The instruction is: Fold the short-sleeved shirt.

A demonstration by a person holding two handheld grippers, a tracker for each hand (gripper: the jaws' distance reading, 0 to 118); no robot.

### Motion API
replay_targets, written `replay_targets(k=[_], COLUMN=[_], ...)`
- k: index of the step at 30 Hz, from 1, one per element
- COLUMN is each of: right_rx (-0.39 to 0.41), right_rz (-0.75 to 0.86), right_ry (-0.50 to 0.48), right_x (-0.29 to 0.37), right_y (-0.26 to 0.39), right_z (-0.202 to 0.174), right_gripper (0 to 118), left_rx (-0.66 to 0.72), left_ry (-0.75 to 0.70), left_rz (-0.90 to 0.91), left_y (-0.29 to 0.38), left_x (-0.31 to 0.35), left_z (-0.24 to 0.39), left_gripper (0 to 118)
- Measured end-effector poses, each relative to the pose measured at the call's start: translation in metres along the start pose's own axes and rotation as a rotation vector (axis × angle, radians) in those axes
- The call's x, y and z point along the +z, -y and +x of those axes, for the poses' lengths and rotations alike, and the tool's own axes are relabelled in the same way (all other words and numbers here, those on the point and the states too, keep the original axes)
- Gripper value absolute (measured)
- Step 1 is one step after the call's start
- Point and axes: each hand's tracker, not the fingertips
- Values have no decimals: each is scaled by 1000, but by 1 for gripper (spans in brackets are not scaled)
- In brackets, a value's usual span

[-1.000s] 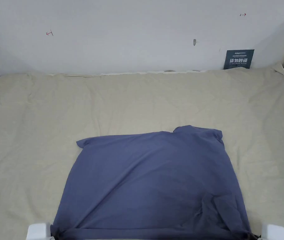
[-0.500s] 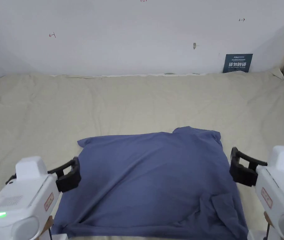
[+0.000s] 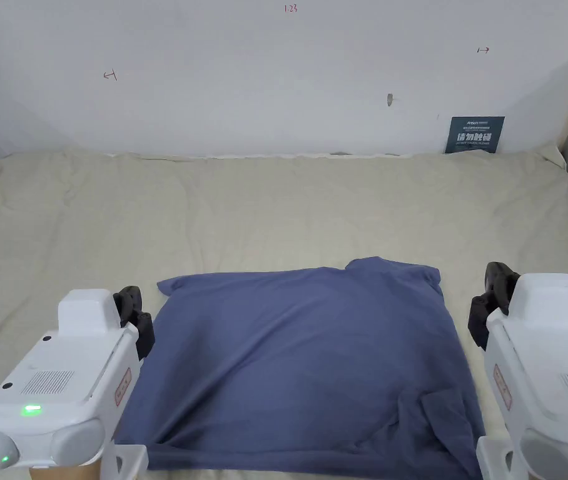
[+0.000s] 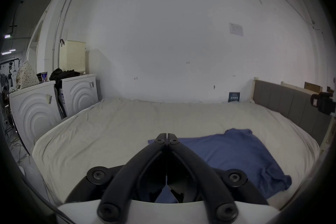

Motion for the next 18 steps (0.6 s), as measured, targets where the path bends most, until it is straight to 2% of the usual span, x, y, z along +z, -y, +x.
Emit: replay_targets(k=[3, 11, 12, 13, 14, 15, 16, 17, 18], right_rx=[-3, 2, 4, 5, 6, 6, 5, 3, 2], right_rz=[-14, -75, -82, -89, -97, -105, -115, -124, -132], right_ry=[-7, -10, -10, -9, -8, -7, -6, -6, -7], right_x=[1, -3, -4, -5, -5, -6, -8, -8, -9], right_y=[4, 24, 26, 28, 31, 33, 35, 37, 38], right_z=[1, 10, 10, 11, 12, 13, 13, 14, 14], right_gripper=[1, 1, 1, 1, 1, 1, 1, 1, 1], left_rx=[4, 132, 137, 139, 142, 141, 142, 139, 144], left_ry=[-42, -76, -72, -80, -84, -88, -87, -83, -82], left_rz=[-117, -421, -454, -476, -488, -520, -556, -598, -625], left_y=[17, 89, 97, 104, 113, 118, 124, 128, 133], left_x=[-11, -33, -34, -35, -36, -38, -40, -45, -44], left_z=[-13, -65, -69, -72, -76, -77, -79, -79, -76], left_gripper=[0, 1, 2, 8, 24, 61, 90, 111, 118])
